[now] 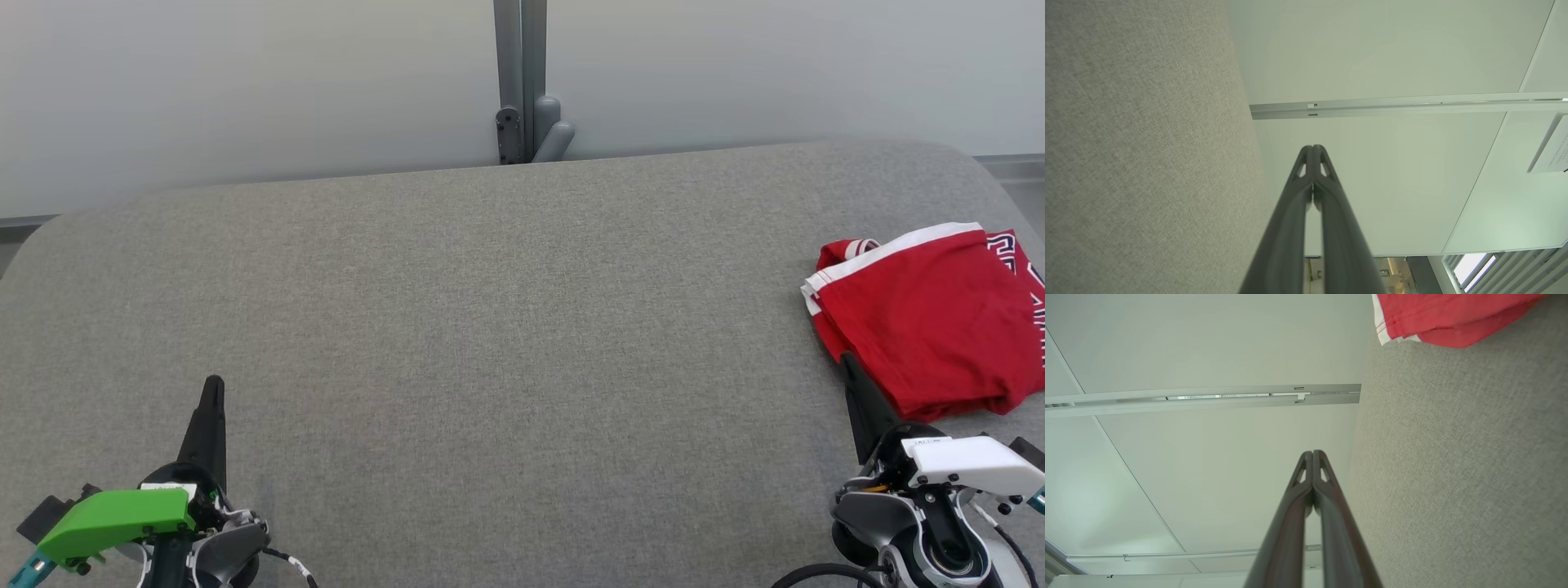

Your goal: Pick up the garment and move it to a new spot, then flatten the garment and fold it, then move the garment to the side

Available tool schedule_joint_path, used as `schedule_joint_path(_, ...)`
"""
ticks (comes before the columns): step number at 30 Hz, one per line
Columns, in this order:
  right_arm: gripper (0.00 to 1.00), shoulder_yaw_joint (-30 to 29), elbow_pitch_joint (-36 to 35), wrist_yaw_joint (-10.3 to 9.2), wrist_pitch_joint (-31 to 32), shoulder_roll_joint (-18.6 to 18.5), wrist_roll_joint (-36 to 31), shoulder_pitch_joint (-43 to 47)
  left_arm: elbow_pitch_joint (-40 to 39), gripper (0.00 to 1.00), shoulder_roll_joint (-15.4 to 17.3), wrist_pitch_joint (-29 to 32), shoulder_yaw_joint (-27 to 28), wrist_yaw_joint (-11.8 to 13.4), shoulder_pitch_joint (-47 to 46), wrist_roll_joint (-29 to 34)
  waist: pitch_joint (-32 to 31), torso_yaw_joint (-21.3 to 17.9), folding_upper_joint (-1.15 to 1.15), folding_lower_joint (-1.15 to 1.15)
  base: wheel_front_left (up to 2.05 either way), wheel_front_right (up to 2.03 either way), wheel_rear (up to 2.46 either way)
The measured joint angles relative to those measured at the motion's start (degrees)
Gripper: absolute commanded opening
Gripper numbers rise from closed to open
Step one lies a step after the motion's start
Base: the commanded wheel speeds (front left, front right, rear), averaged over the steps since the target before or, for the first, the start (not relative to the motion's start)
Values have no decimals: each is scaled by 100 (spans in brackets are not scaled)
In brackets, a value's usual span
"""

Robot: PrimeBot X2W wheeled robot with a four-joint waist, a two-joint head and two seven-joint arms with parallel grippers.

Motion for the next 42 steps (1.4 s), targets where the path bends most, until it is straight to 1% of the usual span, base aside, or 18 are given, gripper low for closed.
schedule_joint_path(42, 0, 0, -1, 0, 0, 0, 0, -1, 0, 0, -12, 23, 20, 0, -1, 10, 0, 0, 0, 0, 0, 0, 0)
